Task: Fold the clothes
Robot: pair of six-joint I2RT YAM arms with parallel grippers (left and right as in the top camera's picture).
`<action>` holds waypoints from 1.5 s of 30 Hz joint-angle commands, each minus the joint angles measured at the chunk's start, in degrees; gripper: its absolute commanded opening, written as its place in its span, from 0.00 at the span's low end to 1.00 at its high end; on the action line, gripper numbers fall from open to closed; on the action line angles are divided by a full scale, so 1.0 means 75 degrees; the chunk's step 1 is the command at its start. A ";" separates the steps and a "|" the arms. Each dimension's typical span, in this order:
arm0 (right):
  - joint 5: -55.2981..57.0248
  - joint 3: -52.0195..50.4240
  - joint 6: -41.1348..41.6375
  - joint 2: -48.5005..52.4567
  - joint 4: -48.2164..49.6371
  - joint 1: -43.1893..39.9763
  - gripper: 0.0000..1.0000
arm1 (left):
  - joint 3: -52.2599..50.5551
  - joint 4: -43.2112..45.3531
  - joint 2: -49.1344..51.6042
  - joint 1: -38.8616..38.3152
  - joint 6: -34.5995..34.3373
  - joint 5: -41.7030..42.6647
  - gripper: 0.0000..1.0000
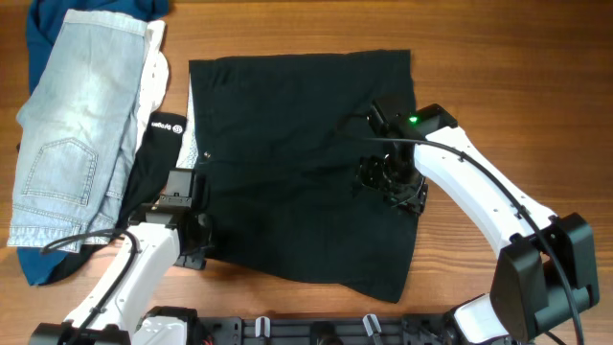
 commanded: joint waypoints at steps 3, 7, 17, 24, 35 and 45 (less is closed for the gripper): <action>-0.0425 -0.0402 0.0087 -0.0015 -0.0443 0.0207 0.93 | -0.0117 0.0160 0.0152 -0.0029 -0.0082 -0.0163 0.04; -0.0600 -0.1880 0.0210 -0.0090 0.0114 0.0691 0.91 | -0.0117 0.0163 0.0370 -0.0029 -0.0087 -0.0187 0.04; -0.0667 -0.3926 0.1961 -0.1107 0.1533 0.2302 0.63 | -0.0117 0.0166 0.0370 -0.0029 -0.0085 -0.0216 0.04; -0.0970 -0.5214 0.2713 -0.1110 0.2404 0.2302 0.78 | -0.0117 0.0166 0.0370 -0.0029 -0.0085 -0.0213 0.04; -0.0085 -0.2993 0.0122 -0.2509 0.1023 -0.0446 0.04 | 0.1032 -0.0079 -0.0731 -0.0029 0.2952 -0.0169 0.04; 0.0026 -0.0638 -0.2731 -0.3634 -0.0778 -0.3835 0.04 | 0.2439 -0.1358 -0.2731 -0.0029 0.4532 0.0102 0.04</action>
